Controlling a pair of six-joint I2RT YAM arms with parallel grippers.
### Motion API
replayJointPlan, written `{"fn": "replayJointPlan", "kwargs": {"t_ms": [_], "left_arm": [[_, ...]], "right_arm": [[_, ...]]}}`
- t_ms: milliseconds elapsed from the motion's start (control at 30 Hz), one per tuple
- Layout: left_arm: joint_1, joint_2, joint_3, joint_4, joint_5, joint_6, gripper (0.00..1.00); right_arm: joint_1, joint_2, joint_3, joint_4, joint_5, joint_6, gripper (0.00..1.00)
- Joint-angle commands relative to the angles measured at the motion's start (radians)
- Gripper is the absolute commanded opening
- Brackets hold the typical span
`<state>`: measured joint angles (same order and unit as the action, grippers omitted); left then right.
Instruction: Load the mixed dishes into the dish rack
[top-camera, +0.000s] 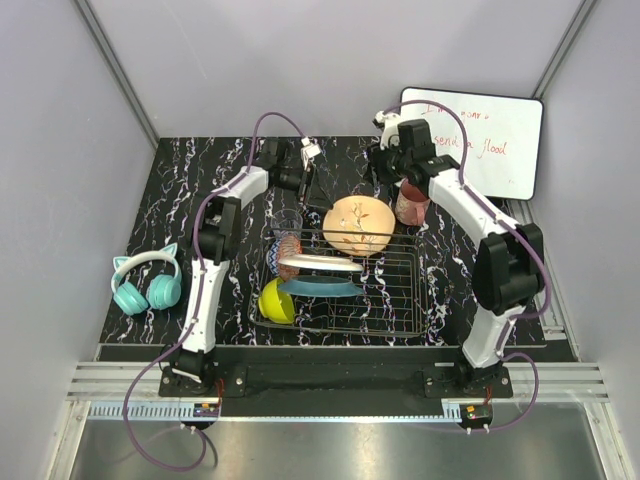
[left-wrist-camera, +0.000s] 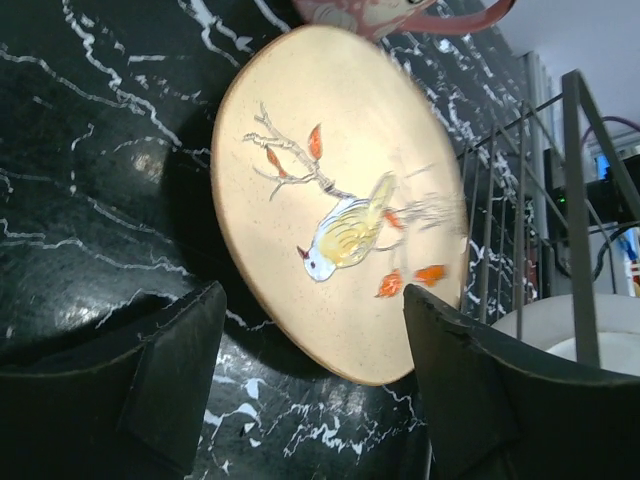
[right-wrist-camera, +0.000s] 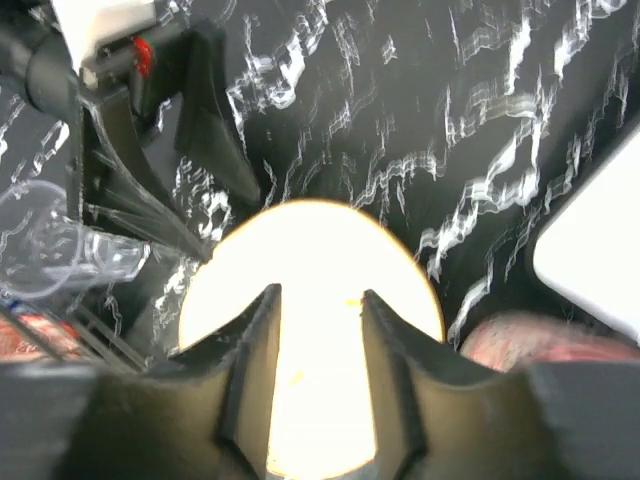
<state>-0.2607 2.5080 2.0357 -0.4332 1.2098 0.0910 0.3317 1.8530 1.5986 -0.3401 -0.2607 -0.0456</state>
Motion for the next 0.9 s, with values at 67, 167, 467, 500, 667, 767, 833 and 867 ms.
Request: {"fn": "replayJointPlan", "kwargs": {"t_ms": [67, 167, 467, 500, 667, 767, 833, 867], "left_arm": [[-0.002, -0.083, 0.046, -0.045, -0.058, 0.067, 0.76], [-0.005, -0.087, 0.049, -0.045, -0.061, 0.062, 0.77], [-0.057, -0.091, 0.063, -0.079, -0.162, 0.125, 0.80], [-0.064, -0.086, 0.072, -0.091, -0.176, 0.134, 0.80], [-0.091, -0.074, 0.090, -0.150, -0.199, 0.179, 0.86], [-0.092, -0.067, 0.090, -0.167, -0.210, 0.191, 0.82], [-0.092, -0.064, 0.092, -0.173, -0.213, 0.197, 0.71], [-0.092, -0.064, 0.092, -0.173, -0.214, 0.203, 0.68]], "right_arm": [[-0.006, -0.097, -0.097, -0.131, 0.101, 0.194, 0.59], [-0.008, -0.086, -0.137, -0.155, 0.083, 0.242, 0.59], [-0.007, -0.021, -0.150, -0.252, 0.143, 0.254, 0.60], [-0.008, -0.014, -0.150, -0.258, 0.149, 0.256, 0.60], [-0.010, -0.014, -0.175, -0.281, 0.230, 0.276, 0.64], [-0.014, -0.003, -0.201, -0.284, 0.252, 0.302, 0.64], [-0.016, 0.017, -0.215, -0.284, 0.248, 0.317, 0.65], [-0.014, 0.024, -0.219, -0.284, 0.244, 0.322, 0.66]]}}
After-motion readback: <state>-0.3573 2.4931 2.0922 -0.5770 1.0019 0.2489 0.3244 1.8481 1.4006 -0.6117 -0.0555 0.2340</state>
